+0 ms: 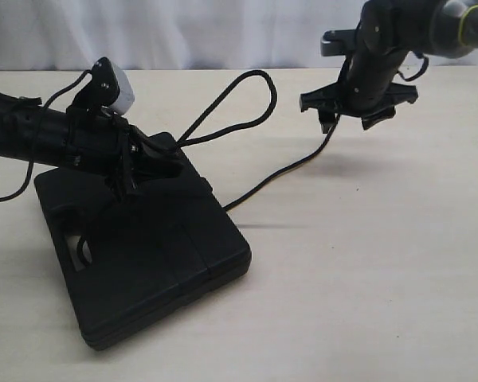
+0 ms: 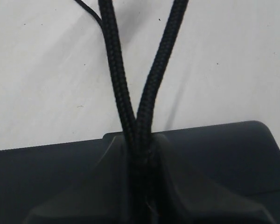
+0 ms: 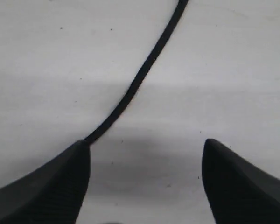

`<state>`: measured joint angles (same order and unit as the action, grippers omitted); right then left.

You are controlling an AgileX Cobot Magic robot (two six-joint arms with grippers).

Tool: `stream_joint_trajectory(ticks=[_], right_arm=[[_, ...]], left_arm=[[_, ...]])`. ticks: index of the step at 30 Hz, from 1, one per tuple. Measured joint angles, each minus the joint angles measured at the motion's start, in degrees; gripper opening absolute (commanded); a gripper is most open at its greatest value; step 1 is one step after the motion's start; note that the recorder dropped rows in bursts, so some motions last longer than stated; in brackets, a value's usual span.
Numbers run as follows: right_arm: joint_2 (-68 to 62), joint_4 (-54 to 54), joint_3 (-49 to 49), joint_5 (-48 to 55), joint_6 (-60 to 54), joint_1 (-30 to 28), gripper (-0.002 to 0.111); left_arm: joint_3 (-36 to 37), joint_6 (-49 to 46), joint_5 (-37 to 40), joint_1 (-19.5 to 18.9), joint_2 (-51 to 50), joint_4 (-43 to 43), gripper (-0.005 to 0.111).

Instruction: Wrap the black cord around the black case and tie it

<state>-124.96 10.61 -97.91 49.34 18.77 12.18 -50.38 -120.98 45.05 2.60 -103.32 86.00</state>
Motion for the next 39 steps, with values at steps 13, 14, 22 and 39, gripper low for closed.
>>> stream_joint_trajectory(ticks=[13,14,22,39], right_arm=[[-13.2,2.9,-10.3,-4.8,9.4,0.0,0.029],[-13.4,2.9,-10.4,-4.8,9.9,0.0,0.018],[-13.4,-0.1,-10.8,-4.9,9.3,0.0,0.004],[12.2,-29.5,24.7,-28.2,-37.1,0.0,0.004]], left_arm=[[0.0,0.0,-0.4,0.0,0.0,0.0,0.000],[0.0,0.0,-0.6,0.0,0.0,-0.1,0.000],[0.0,0.0,-0.9,0.0,0.0,-0.1,0.000],[0.0,0.0,-1.1,0.0,0.0,-0.1,0.000]])
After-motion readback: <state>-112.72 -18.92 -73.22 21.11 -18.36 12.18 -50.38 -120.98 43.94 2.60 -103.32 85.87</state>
